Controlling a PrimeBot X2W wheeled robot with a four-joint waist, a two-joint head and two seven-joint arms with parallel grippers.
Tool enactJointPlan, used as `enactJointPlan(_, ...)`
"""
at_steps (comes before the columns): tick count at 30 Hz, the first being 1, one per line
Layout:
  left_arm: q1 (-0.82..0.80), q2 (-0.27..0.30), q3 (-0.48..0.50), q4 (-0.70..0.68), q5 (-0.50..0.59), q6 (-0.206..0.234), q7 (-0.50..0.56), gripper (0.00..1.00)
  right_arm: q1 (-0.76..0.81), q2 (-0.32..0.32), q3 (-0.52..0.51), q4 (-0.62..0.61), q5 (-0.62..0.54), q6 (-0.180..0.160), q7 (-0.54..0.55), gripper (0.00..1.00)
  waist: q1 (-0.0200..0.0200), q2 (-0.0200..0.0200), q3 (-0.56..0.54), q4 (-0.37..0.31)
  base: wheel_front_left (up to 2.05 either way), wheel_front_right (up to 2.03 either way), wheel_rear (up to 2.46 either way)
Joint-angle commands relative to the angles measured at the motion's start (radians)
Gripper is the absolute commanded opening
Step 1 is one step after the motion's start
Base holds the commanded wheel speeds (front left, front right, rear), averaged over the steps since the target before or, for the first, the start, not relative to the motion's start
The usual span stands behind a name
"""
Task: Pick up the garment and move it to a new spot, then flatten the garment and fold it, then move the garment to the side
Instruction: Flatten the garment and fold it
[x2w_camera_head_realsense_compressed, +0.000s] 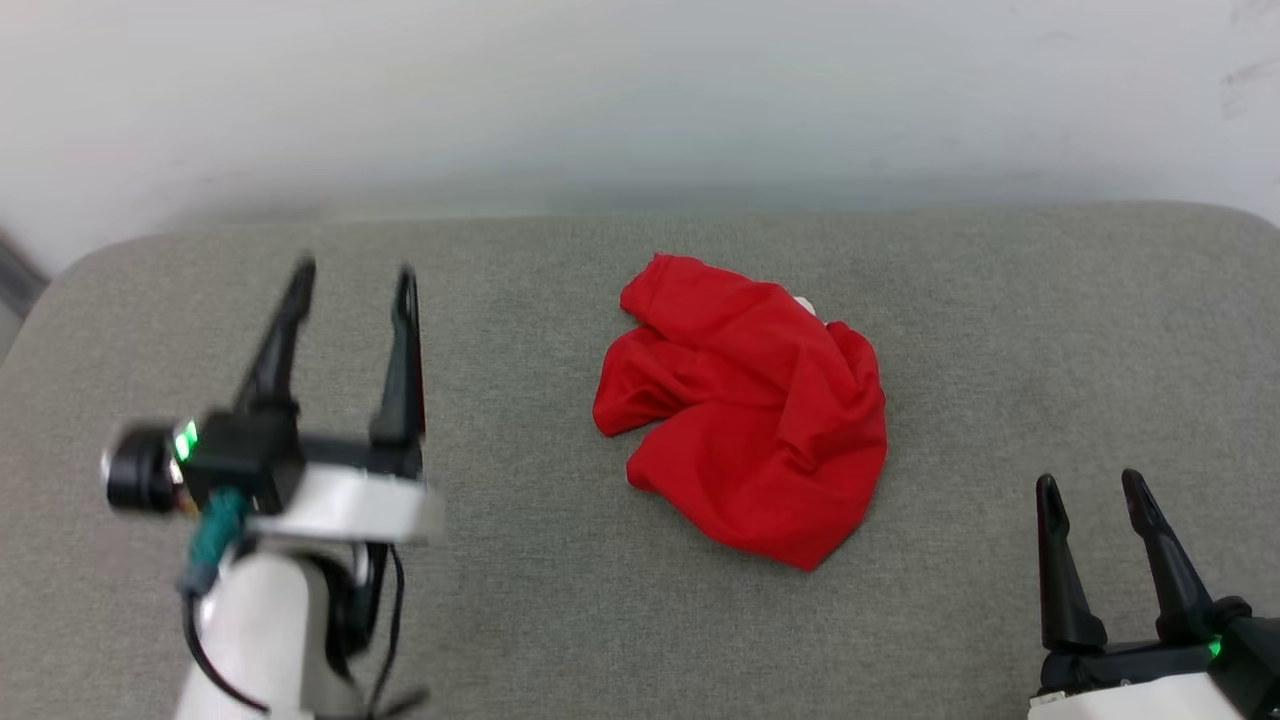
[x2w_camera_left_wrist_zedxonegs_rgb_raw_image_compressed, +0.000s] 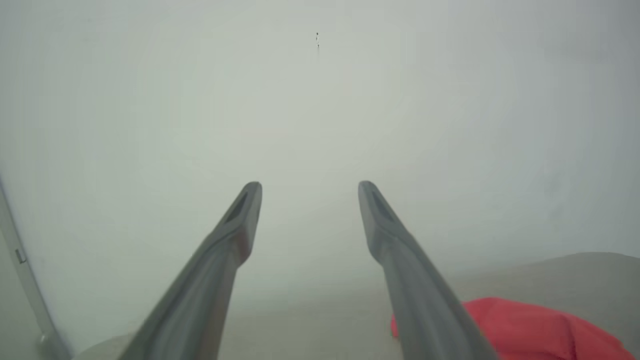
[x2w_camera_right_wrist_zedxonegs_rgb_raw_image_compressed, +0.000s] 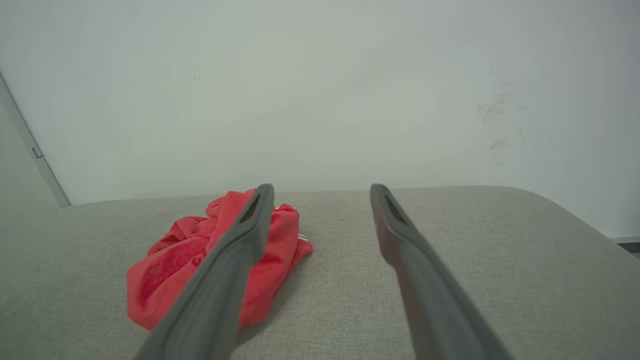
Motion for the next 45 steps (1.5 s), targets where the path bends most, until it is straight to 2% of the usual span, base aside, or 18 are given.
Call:
enactJointPlan(1, -0.054, 0.012, -0.005, -0.006, 0.008, -0.010, -0.002, 1.00, -0.016, 0.001, 0.003, -0.006, -0.003, 0.000, -0.002, 1.00, -0.0001, 0.0000, 0.013, -0.006, 0.00, 0.00, 0.00)
enactJointPlan(7, -0.300, 0.053, -0.075, 0.027, 0.020, -0.057, 0.004, 1.00, -0.040, 0.001, 0.000, -0.018, -0.017, 0.000, -0.002, 1.00, -0.0001, 0.0000, 0.066, -0.028, 0.00, 0.00, 0.00)
enactJointPlan(13, -0.543, 0.104, -0.219, 0.101, -0.071, -0.078, 0.163, 1.00, -0.069, 0.001, -0.004, -0.025, -0.019, 0.000, -0.002, 1.00, -0.0001, 0.0000, 0.125, -0.048, 0.00, 0.00, 0.00)
enactJointPlan(19, -0.730, 0.204, -0.503, 0.136, -0.298, -0.079, 0.408, 1.00, -0.106, 0.001, -0.001, -0.030, -0.012, 0.000, -0.002, 1.00, -0.0001, 0.0000, 0.180, -0.075, 0.00, 0.00, 0.00)
enactJointPlan(26, -0.873, 0.314, -0.852, 0.149, -0.579, -0.079, 0.704, 1.00, -0.140, 0.001, 0.009, -0.033, -0.013, 0.000, -0.002, 1.00, -0.0001, 0.0000, 0.237, -0.111, 0.00, 0.00, 0.00)
enactJointPlan(30, -0.943, 0.357, -1.025, 0.147, -0.692, -0.079, 0.829, 1.00, -0.160, 0.001, 0.005, -0.039, -0.011, 0.000, -0.002, 1.00, -0.0001, 0.0000, 0.278, -0.131, 0.00, 0.00, 0.00)
enactJointPlan(34, -1.002, 0.387, -1.175, 0.157, -0.764, -0.079, 0.901, 1.00, -0.181, 0.001, 0.004, -0.045, -0.005, 0.000, -0.002, 1.00, -0.0001, 0.0000, 0.323, -0.150, 0.00, 0.00, 0.00)
enactJointPlan(39, -0.987, 0.409, -1.242, 0.171, -0.821, -0.079, 0.981, 1.00, -0.204, 0.001, 0.008, -0.046, 0.007, 0.000, -0.002, 1.00, -0.0001, 0.0000, 0.371, -0.176, 0.00, 0.00, 0.00)
enactJointPlan(45, -0.859, 0.427, -1.256, 0.134, -0.757, -0.080, 1.150, 1.00, -0.227, 0.001, 0.019, -0.040, 0.017, 0.000, -0.002, 1.00, -0.0001, 0.0000, 0.402, -0.200, 0.00, 0.00, 0.00)
